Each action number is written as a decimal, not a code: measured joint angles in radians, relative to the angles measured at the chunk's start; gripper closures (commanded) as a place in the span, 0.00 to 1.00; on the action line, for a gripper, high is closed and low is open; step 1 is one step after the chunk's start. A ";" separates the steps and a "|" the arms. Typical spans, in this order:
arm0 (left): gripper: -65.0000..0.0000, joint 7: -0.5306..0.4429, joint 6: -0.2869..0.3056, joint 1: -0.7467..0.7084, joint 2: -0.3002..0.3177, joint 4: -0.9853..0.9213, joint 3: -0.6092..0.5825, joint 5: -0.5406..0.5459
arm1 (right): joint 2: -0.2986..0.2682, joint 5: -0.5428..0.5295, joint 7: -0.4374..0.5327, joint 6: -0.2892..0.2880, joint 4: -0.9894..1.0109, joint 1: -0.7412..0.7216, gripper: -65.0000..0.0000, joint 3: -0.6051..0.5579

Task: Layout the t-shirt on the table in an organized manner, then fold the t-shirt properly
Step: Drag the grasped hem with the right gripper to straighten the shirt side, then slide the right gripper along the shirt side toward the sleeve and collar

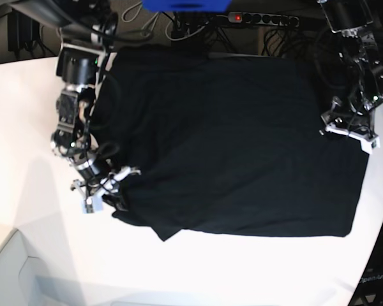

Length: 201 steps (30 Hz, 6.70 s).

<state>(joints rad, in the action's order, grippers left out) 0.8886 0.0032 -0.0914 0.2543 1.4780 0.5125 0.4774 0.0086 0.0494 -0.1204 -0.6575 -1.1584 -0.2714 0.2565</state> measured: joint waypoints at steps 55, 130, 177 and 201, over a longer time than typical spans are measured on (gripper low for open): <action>0.49 0.001 0.000 0.008 -0.035 -0.001 -0.002 -0.001 | 0.135 0.285 -0.206 -0.039 0.092 -0.058 1.00 -0.222; 0.49 0.100 0.001 0.029 -0.036 0.243 0.019 0.006 | -0.045 0.278 -0.189 0.618 0.222 -0.257 1.00 -0.133; 0.49 0.172 0.000 -0.018 -0.039 0.201 0.092 -0.008 | -0.027 0.282 -0.227 0.322 0.010 -0.151 1.00 0.158; 0.49 0.168 0.010 -0.013 0.038 -0.038 0.071 0.011 | 0.121 0.275 -0.422 0.314 -0.607 0.383 1.00 0.151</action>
<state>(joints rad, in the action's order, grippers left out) 1.0565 0.0135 -0.1043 0.2920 1.4399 0.5831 0.4889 0.1299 0.3248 -0.5426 -0.3439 -1.7653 0.1120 0.4076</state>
